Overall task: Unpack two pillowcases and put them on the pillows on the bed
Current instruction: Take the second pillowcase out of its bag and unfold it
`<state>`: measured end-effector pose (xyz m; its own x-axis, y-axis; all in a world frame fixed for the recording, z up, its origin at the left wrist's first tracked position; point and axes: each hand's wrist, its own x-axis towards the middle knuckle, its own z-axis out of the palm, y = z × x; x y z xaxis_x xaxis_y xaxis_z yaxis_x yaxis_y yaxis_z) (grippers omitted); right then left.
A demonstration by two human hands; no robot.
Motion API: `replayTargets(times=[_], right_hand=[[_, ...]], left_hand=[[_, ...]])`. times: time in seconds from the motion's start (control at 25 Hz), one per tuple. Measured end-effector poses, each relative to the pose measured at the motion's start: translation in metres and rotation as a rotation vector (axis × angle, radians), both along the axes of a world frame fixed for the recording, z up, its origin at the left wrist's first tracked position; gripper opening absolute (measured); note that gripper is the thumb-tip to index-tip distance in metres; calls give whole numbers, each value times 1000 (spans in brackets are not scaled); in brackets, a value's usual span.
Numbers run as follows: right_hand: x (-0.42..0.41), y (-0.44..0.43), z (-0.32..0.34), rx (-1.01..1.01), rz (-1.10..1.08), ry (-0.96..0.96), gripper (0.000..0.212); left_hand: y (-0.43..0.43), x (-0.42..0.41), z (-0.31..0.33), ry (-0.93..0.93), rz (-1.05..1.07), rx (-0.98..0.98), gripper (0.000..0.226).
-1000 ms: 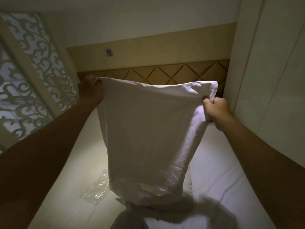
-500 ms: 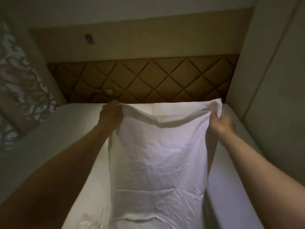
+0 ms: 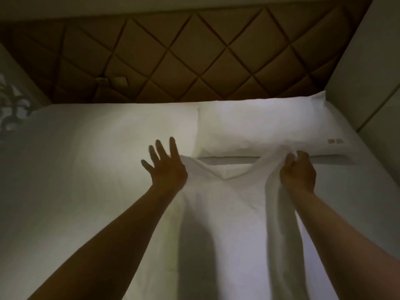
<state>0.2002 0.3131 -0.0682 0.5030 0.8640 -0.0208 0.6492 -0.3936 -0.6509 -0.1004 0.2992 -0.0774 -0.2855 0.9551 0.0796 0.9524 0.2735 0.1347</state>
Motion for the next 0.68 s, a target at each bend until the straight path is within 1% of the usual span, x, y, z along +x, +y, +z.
replayTargets(times=[0.04,0.08,0.12,0.16,0.2,0.24,0.28,0.36,0.48,0.56,0.68], right_hand=[[-9,-3,-17,9,37,-177,55],[-23,-6,-36,-27,126,-334,63],[-40,-11,-58,-99,256,-412,69],[-55,-15,-84,-196,407,-428,72],[-66,-15,-111,-312,530,-444,71],[-71,-12,-136,-417,614,-458,68],[-74,-4,-161,-481,650,-472,65],[-73,11,-195,-487,631,-545,63],[-78,27,-220,-451,597,-641,65],[-81,28,-223,-411,589,-654,67],[-78,27,-225,-411,603,-607,70]], left_hand=[[-4,13,-20,58,-95,-34,69],[-10,27,-45,28,-229,-87,71],[-18,39,-71,15,-351,-155,70],[-24,50,-95,6,-425,-231,68],[-24,56,-118,-13,-445,-299,67],[-20,60,-136,-37,-425,-372,66],[-13,62,-154,-32,-409,-393,67],[3,65,-176,40,-407,-370,68],[23,70,-197,23,-379,-328,68],[23,70,-197,8,-394,-287,67],[23,67,-190,-12,-404,-332,67]])
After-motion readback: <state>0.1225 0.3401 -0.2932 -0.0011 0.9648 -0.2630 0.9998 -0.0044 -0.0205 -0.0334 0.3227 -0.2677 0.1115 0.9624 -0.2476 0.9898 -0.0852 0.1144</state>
